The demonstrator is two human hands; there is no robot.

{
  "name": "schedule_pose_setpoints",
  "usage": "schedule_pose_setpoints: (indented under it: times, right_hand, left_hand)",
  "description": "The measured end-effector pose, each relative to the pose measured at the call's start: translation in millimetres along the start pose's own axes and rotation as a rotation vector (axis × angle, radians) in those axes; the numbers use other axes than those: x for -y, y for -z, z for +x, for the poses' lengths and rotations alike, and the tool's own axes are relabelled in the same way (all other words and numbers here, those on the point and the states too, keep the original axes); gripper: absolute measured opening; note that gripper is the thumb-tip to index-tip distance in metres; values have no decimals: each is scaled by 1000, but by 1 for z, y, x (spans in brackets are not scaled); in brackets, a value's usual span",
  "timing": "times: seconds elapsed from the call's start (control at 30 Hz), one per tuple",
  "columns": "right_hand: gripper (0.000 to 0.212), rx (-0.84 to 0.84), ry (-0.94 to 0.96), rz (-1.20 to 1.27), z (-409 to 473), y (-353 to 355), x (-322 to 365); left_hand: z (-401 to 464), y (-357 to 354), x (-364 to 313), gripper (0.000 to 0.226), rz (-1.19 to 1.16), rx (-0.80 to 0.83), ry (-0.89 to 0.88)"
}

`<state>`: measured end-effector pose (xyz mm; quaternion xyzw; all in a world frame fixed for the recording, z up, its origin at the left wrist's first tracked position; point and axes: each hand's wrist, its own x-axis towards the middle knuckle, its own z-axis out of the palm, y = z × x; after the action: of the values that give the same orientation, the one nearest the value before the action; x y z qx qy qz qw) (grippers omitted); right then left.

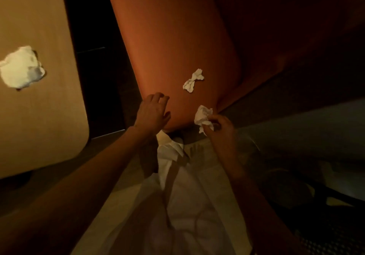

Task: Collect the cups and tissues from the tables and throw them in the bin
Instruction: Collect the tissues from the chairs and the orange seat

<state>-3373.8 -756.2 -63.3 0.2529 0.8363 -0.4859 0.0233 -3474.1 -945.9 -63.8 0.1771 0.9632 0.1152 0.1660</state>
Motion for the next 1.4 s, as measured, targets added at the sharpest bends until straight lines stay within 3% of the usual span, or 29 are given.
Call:
schedule_pose_setpoints:
  times: [0.3,0.43,0.57,0.77,0.87,1.07,1.17,1.4]
  right_hand:
    - [23,-96,30,-118,137,-55,-59]
    - [25,-74,-79,-152,187,-77,-89]
    - [23,-103,-89,-189,215,-104,-120]
    - [19,-90,-50,-165,223,-128,-143]
    - [20,-59,-110,-143,225,-129,-145]
    - [21,-103,-166,-36,232,-122,-148]
    - [21,-116,-192,-41,236,-119,-142]
    - [25,-157,-125,-79,229,-108,-119]
  left_hand:
    - [159,-75,29,65,0,88,-139]
    - [226,-119,30,68,22,126,-254]
    - [279,-163,29,86,149,246,-391]
    - [341,-194,37,98,206,267,-570]
    - [352,-194,41,90,242,322,-608]
    - [337,-205,46,50,38,215,-662]
    - [321,-212,48,35,-125,138,-570]
    - [267,-174,40,34,-587,-20,-203]
